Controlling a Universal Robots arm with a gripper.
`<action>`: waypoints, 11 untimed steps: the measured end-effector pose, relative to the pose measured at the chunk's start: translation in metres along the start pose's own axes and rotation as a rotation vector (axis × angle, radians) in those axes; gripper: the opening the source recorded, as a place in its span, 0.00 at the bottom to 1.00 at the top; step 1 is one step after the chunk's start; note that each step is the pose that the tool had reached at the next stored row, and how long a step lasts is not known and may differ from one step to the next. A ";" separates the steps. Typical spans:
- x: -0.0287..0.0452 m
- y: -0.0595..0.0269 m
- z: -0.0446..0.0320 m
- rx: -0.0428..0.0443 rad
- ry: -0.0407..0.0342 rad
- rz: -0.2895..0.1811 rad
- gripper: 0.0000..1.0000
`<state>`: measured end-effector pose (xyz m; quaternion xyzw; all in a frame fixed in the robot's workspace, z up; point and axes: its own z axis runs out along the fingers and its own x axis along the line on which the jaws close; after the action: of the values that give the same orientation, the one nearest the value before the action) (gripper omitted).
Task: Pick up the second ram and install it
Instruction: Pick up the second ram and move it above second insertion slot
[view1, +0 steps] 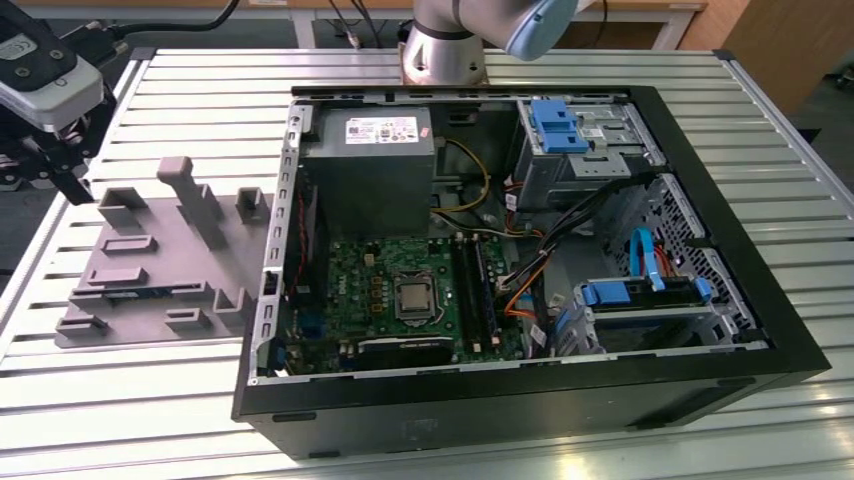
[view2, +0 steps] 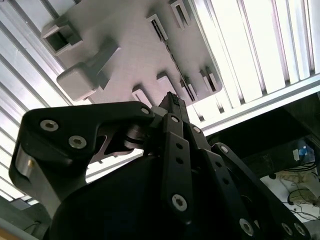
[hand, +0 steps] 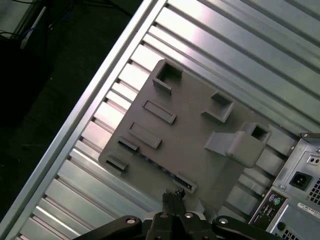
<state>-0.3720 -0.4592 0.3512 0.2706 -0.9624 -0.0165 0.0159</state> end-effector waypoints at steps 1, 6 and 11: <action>0.0000 0.0000 0.0000 0.0000 0.0000 0.000 0.11; 0.0000 0.0000 0.0000 0.0000 0.0000 -0.002 0.11; 0.0001 0.0001 0.0000 0.0010 0.0020 -0.048 0.11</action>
<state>-0.3721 -0.4592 0.3512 0.2938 -0.9556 -0.0162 0.0164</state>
